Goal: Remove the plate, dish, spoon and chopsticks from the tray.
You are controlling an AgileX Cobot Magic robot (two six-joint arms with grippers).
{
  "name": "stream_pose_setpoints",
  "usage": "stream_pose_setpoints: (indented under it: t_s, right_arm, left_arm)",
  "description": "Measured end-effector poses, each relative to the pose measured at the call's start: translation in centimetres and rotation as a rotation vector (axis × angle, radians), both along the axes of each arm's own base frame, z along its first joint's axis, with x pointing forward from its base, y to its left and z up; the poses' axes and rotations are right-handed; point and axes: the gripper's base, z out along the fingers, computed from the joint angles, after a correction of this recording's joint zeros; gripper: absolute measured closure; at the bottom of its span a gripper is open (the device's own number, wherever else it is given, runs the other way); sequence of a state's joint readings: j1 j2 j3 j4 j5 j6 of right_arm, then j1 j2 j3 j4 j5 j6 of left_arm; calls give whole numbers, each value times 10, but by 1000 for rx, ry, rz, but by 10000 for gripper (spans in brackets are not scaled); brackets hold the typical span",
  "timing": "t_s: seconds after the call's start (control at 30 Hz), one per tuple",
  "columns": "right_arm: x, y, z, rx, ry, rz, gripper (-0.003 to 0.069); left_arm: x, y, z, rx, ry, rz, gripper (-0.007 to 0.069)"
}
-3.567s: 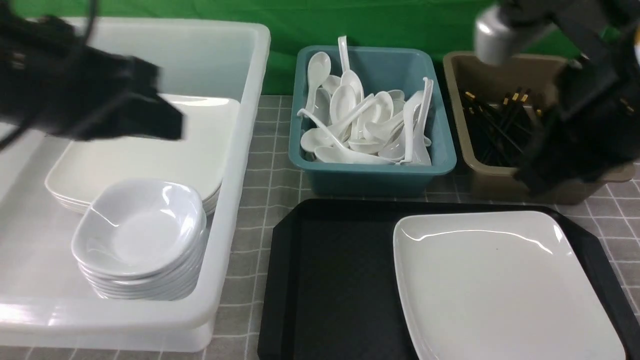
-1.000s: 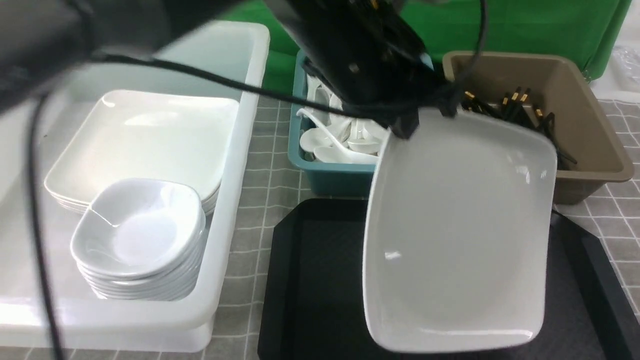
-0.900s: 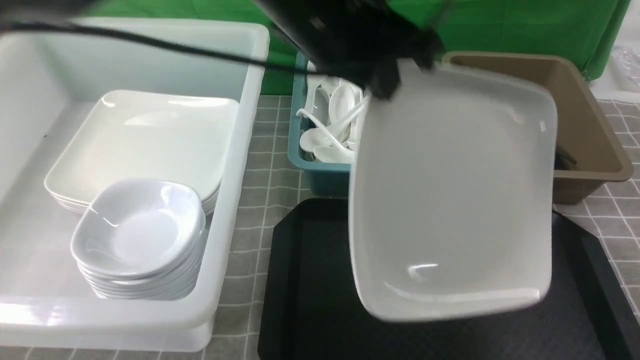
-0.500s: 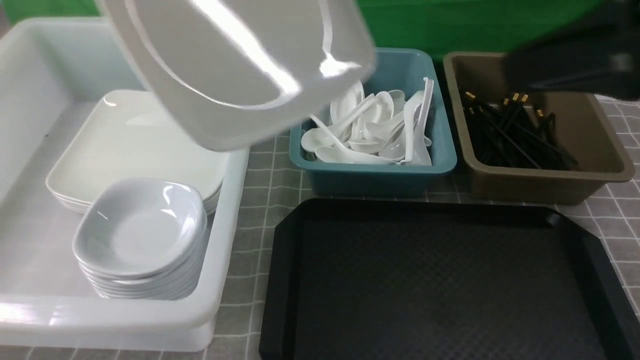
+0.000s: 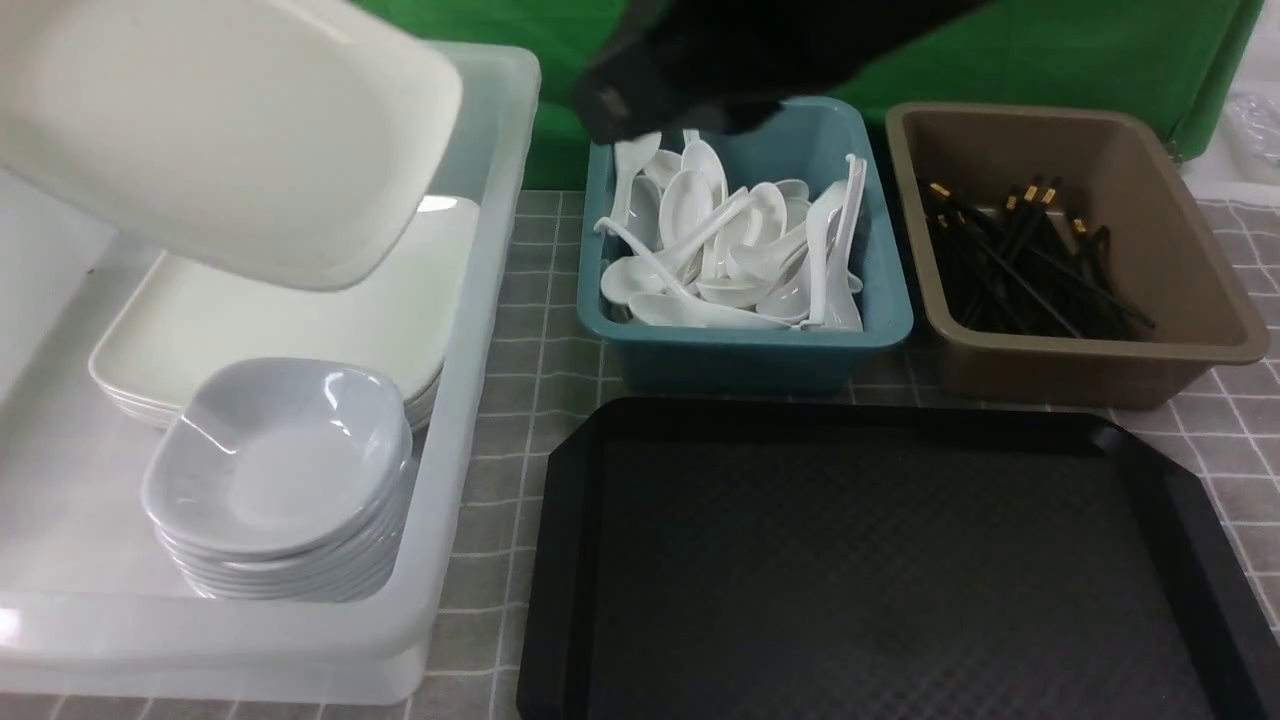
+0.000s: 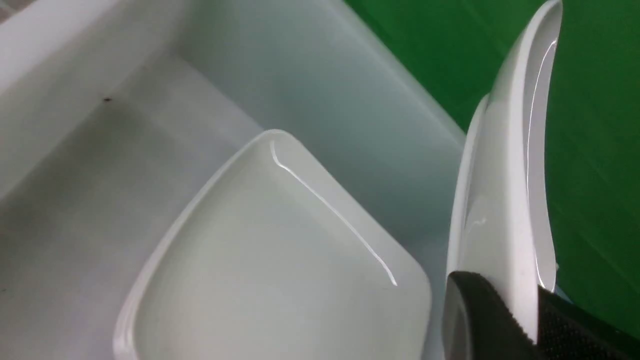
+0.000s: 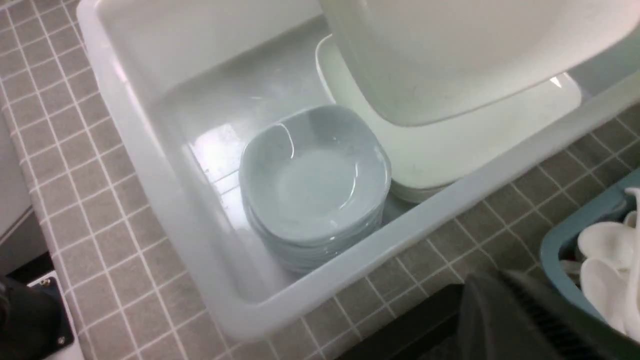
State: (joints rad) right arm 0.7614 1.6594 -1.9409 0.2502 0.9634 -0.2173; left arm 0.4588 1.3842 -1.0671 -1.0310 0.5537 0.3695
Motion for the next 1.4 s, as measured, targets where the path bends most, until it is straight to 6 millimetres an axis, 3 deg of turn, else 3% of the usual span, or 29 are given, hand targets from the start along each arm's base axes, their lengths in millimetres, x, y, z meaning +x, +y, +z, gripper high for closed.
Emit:
stream_pose_setpoints:
  t_s: [0.23, 0.57, 0.67, 0.8, 0.9, 1.0, 1.13, 1.27, 1.3, 1.33, 1.4]
  right_arm:
    - [20, 21, -16, -15, 35, -5, 631]
    - [20, 25, -15, -1, 24, 2, 629]
    - [20, 25, -15, -1, 24, 2, 629]
    - [20, 25, -15, 0, 23, 2, 629]
    - [20, 25, -15, 0, 23, 2, 629]
    - [20, 25, -15, 1, 25, 0, 629]
    - [19, 24, -16, -15, 35, 3, 629]
    - [17, 16, -10, -64, 6, -13, 629]
    - [15, 8, -1, -81, -21, -37, 629]
    - [14, 5, 2, -83, -30, -45, 629]
    - [7, -18, 23, -88, -74, -112, 629]
  left_arm:
    - [25, 14, -53, -60, 108, 30, 594]
    - [41, 16, -90, -62, 168, -60, 575]
    - [41, 17, -92, -43, 174, -73, 526]
    - [40, 17, -92, 19, 195, -105, 330]
    - [41, 19, -87, 75, 216, -143, 200]
    - [46, 21, -69, 119, 242, -176, 70]
    - [52, 24, -40, 165, 257, -215, 28]
    - [54, 15, -14, 173, 247, -305, 78]
    - [55, 3, -1, 188, 236, -366, 146]
    - [55, -2, 3, 196, 230, -383, 168]
    - [52, -38, 25, 257, 181, -510, 354]
